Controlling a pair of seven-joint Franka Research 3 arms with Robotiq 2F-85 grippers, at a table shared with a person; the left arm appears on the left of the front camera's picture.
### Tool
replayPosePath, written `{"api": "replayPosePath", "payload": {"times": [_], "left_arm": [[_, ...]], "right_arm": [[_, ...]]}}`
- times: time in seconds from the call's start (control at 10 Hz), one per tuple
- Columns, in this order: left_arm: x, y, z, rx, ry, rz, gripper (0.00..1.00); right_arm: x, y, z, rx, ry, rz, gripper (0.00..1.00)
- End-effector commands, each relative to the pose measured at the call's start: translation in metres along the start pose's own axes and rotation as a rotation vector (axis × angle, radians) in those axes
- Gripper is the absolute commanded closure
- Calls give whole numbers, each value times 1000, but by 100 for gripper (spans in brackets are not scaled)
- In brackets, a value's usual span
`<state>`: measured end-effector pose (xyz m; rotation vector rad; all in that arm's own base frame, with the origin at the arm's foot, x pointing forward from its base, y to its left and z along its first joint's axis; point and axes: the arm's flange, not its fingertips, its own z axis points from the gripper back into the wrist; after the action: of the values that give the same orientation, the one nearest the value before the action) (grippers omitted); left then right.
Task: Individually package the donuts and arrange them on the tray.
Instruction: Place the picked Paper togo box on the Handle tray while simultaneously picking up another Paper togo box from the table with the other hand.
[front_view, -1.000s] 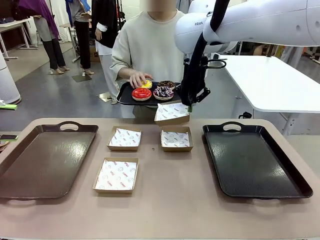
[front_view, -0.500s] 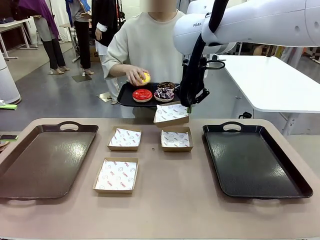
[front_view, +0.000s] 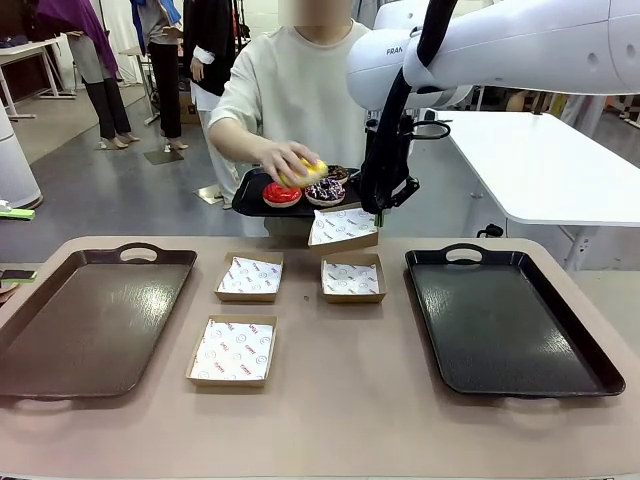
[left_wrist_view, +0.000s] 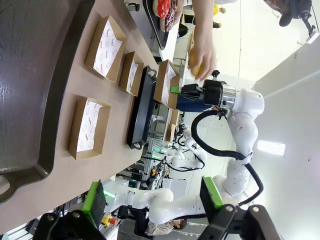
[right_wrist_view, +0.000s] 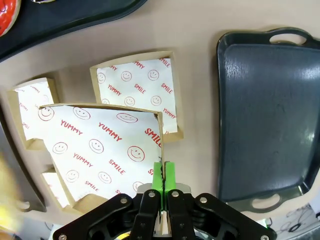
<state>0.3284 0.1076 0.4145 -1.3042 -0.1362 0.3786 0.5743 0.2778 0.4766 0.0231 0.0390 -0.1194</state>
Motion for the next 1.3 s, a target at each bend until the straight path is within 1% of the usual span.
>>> {"api": "replayPosePath", "payload": {"times": [0.0, 1.2], "left_arm": [[0, -2, 1, -19, -4, 3, 0], [0, -2, 1, -19, -4, 3, 0]], "right_arm": [[-4, -4, -2, -2, 7, -1, 100], [-4, -4, -2, -2, 7, -1, 100]]}}
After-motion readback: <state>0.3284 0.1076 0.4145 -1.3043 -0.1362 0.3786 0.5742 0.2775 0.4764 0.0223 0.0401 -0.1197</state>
